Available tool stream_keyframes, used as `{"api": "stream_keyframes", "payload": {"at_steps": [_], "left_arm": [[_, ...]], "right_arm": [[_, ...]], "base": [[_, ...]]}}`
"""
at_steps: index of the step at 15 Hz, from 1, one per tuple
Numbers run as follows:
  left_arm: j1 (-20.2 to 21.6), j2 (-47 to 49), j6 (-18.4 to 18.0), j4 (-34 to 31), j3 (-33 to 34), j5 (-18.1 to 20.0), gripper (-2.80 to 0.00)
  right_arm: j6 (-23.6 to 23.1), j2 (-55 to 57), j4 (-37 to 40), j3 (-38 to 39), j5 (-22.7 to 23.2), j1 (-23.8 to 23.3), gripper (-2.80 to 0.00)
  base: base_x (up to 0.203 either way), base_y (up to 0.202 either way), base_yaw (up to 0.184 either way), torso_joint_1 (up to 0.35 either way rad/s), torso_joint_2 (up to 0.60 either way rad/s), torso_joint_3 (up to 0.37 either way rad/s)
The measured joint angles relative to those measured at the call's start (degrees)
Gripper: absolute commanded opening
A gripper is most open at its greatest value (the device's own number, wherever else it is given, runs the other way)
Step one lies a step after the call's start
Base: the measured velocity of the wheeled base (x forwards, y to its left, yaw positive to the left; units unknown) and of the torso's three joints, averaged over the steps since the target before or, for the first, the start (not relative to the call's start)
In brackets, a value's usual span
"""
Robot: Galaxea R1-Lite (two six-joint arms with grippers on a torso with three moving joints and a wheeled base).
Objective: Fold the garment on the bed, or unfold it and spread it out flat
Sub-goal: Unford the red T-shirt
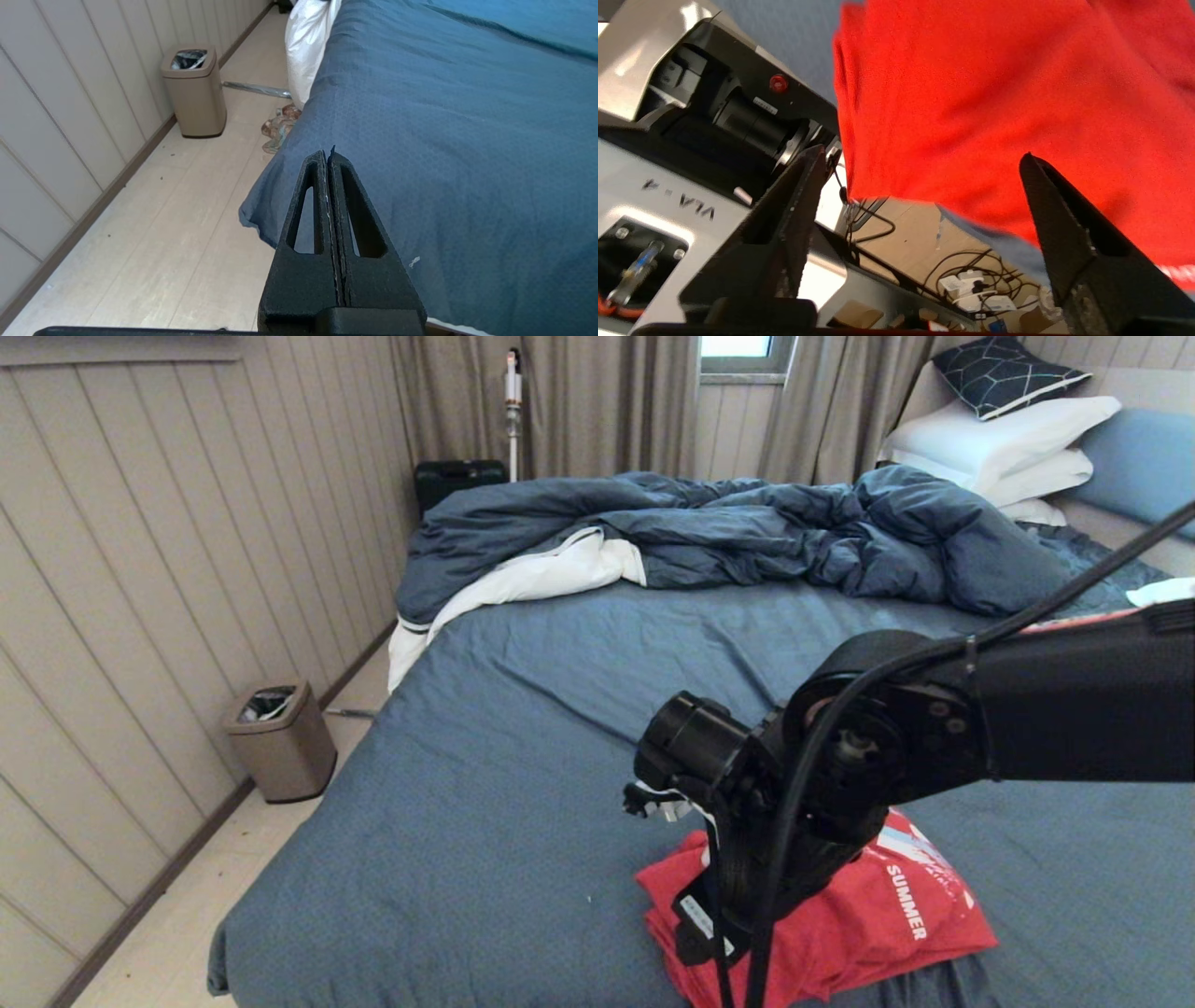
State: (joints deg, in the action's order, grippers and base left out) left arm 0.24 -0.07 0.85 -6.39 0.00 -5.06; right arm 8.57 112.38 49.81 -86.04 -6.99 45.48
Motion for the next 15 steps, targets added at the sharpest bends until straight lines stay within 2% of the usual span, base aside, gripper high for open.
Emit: {"api": "stream_keyframes", "payload": {"at_steps": [7, 8, 10, 15], "left_arm": [[-0.02, 0.0, 0.02, 0.0, 0.0, 0.01, -2.8], [-0.02, 0.0, 0.0, 0.0, 0.0, 0.0, -2.8], [-0.02, 0.0, 0.0, 0.0, 0.0, 0.0, -2.8], [0.0, 0.0, -0.01, 0.0, 0.0, 0.0, -2.8]], "right_arm": [[0.02, 5.32, -3.48, -0.36, -4.78, 0.12, 0.0], [0.0, 5.78, -3.6, -0.36, -5.22, 0.12, -2.8], [0.08, 6.48, -3.96, -0.36, -6.88, 0.1, -2.8], [0.27, 6.45, -4.04, -0.17, -6.97, -0.29, -2.8]], "base": [[0.0, 0.0, 0.0, 0.0, 0.0, 0.0], [0.0, 0.0, 0.0, 0.0, 0.0, 0.0], [0.0, 0.0, 0.0, 0.0, 0.0, 0.0], [0.0, 0.0, 0.0, 0.0, 0.0, 0.0]]}}
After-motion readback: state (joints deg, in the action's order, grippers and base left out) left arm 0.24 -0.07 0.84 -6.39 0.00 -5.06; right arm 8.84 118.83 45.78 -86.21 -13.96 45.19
